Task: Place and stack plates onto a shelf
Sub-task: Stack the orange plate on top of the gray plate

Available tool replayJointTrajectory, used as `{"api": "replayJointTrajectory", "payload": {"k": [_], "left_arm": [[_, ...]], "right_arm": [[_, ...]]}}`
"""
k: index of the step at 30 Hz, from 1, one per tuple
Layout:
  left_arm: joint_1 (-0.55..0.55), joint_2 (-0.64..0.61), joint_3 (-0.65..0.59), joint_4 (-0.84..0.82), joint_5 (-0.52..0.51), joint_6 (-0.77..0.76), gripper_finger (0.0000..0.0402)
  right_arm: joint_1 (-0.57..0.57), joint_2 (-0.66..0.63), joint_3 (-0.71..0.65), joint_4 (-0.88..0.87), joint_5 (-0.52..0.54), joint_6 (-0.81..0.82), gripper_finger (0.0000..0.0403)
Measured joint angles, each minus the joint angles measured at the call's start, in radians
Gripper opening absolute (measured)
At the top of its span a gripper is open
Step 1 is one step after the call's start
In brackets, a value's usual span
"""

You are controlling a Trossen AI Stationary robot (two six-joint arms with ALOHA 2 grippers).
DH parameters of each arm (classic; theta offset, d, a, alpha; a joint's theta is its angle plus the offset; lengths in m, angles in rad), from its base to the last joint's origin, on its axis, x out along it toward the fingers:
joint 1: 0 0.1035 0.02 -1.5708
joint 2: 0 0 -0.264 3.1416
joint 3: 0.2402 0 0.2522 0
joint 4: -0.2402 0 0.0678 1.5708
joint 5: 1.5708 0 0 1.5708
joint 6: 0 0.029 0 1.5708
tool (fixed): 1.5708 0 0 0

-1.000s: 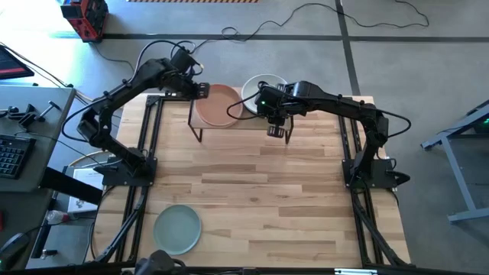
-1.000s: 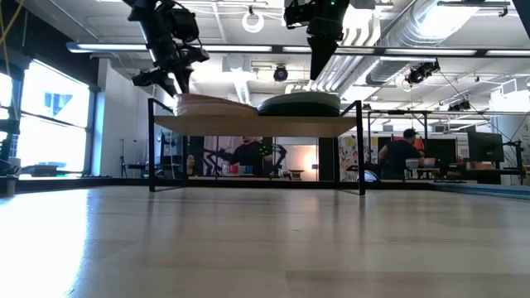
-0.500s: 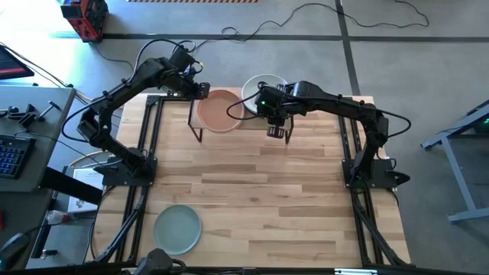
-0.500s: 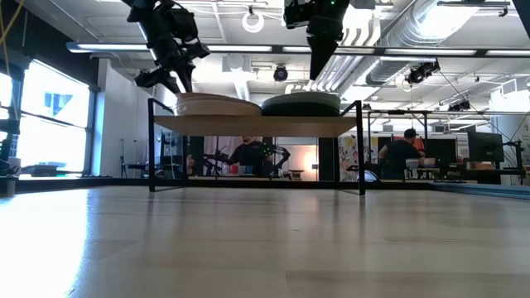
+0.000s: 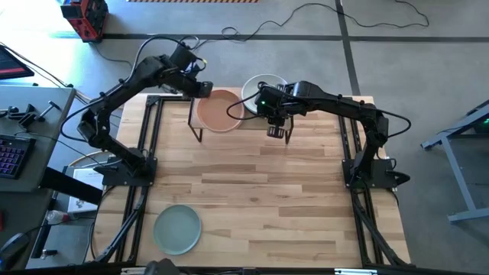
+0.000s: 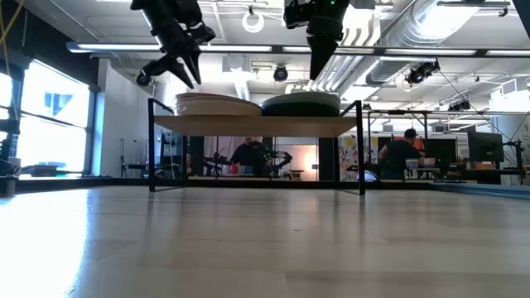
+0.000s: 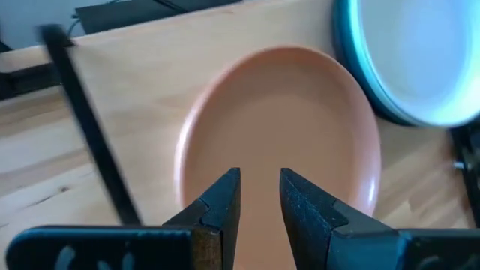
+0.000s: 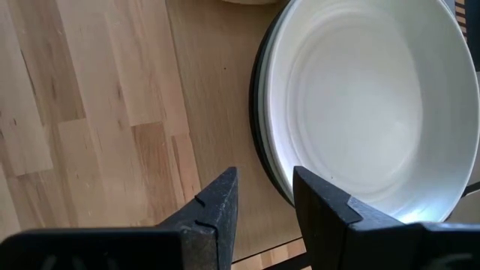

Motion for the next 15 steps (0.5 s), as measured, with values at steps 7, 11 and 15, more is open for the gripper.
{"api": "replayJointTrajectory", "payload": {"k": [7, 11, 15], "left_arm": [[-0.070, 0.034, -0.009, 0.013, 0.000, 0.002, 0.0083], [-0.088, 0.073, -0.010, 0.013, -0.002, 0.012, 0.0083], [-0.099, 0.104, -0.010, 0.013, -0.002, 0.009, 0.0083]], "right_arm": [[0.000, 0.000, 0.000, 0.000, 0.000, 0.000, 0.0110], [0.000, 0.000, 0.000, 0.001, 0.000, -0.001, 0.0110], [0.000, 0.000, 0.000, 0.001, 0.000, -0.001, 0.0110]]}}
